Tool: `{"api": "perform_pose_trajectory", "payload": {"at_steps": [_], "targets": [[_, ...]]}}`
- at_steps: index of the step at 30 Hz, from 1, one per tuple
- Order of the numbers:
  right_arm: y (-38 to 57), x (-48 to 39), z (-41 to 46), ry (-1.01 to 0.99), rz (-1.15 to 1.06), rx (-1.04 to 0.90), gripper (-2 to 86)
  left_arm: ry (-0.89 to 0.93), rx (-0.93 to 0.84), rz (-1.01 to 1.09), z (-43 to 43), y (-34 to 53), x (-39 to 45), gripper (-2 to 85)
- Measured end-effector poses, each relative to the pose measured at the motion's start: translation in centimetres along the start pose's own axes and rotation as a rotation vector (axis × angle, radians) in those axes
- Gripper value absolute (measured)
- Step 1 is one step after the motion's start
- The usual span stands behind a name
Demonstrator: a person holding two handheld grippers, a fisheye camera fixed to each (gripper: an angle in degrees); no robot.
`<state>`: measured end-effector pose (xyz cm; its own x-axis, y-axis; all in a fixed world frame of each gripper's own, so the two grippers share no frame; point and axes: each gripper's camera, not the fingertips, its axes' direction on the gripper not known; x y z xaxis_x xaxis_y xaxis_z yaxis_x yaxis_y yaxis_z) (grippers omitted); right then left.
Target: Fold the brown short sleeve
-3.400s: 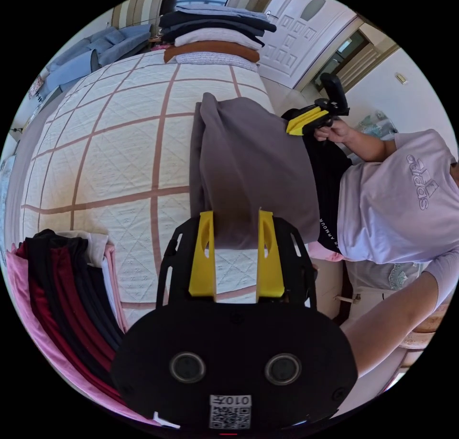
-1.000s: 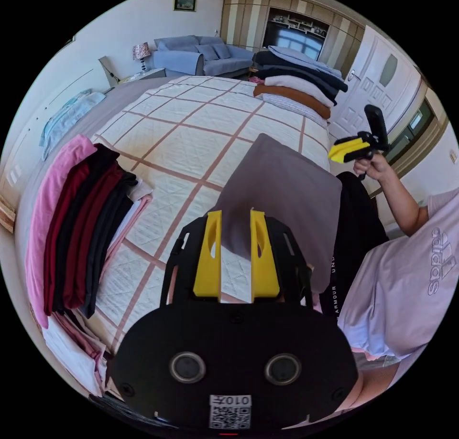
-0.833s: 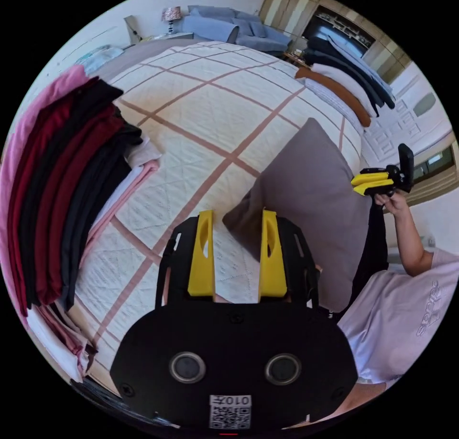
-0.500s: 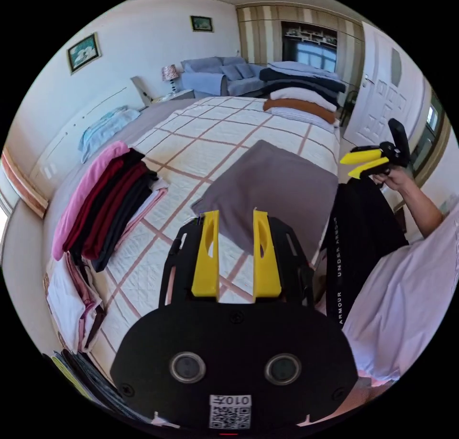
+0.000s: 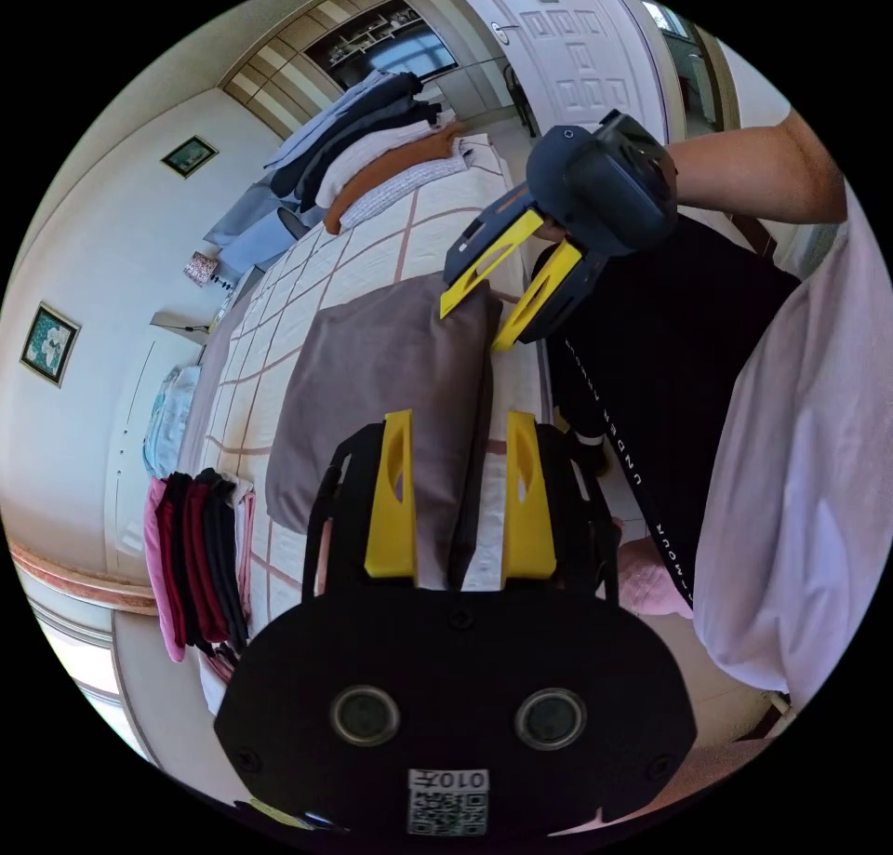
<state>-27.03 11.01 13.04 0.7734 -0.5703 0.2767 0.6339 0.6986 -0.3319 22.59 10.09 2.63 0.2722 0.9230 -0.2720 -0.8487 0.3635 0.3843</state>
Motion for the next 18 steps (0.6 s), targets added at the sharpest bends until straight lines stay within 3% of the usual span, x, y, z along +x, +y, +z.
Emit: {"api": "perform_pose_trajectory", "payload": {"at_steps": [3, 10, 16, 18], "targets": [[0.8, 1.9, -0.4, -0.08, 0.043, 0.023, 9.3, -0.034, 0.004, 0.0, 1.1, -1.3, 2.0, 14.6], [4.3, 10.9, 0.2, -0.389, 0.229, 0.059, 6.2, -0.35, 0.025, -0.049, 2.1, -2.2, 5.5, 10.7], [10.7, 19.6, 3.5, -0.609, 0.533, 0.127, 6.6, -0.272, 0.065, -0.106, 2.4, -1.7, 4.0, 6.6], [14.3, 22.0, 3.6, -0.656, 0.712, 0.173, 11.6, -0.195, 0.092, -0.187, 2.1, -0.7, 2.6, 6.2]]}}
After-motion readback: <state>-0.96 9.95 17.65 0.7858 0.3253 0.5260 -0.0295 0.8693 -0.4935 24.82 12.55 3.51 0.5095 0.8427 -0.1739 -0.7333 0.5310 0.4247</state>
